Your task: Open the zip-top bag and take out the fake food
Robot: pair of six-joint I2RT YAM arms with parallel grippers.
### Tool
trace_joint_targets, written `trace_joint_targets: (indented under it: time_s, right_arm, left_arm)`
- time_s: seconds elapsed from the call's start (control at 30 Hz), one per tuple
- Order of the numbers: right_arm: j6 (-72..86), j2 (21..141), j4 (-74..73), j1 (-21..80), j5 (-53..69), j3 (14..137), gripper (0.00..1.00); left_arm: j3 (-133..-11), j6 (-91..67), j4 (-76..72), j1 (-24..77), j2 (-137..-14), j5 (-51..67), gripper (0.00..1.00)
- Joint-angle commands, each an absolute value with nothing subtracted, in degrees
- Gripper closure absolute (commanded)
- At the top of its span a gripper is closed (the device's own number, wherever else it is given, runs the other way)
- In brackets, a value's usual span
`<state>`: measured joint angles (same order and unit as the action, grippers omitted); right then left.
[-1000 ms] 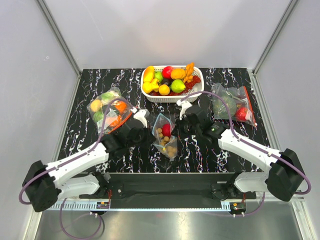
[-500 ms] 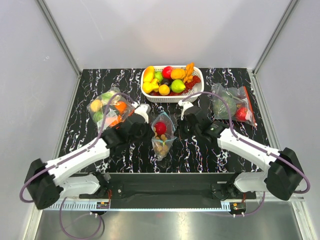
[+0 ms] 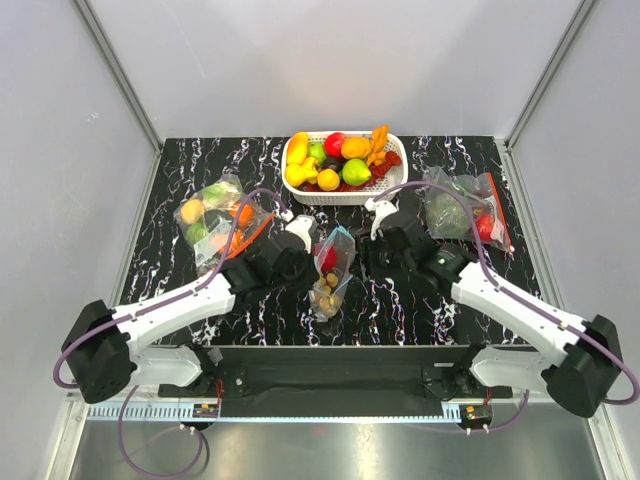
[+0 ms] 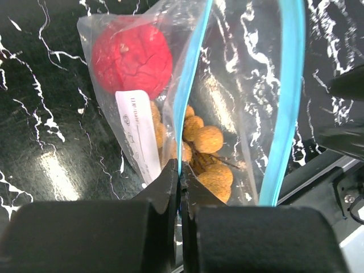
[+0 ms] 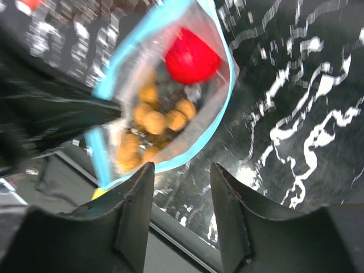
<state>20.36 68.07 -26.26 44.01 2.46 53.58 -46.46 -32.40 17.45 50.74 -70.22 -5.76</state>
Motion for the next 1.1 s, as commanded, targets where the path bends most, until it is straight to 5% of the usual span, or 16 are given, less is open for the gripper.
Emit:
trace_joint_targets:
  time_s: [0.0,0.37,1.07]
  right_arm:
    - [18.63,63.03,-25.05,44.91,3.95,57.48,0.48]
    - [20.57,70.73,-10.99,45.26,19.42,54.93,0.43]
    - [22.15,84.28,-15.64,47.81,12.23,58.27,0.33]
  left_arm:
    - [-46.5,-32.08,14.41,50.89,-67.59,-5.19,1.0]
    - [-45.79,-32.69,14.24,51.33,-66.18,-5.62,1.0]
    - [-46.14,-31.73,13.8,51.5,-65.22,-5.36,1.0]
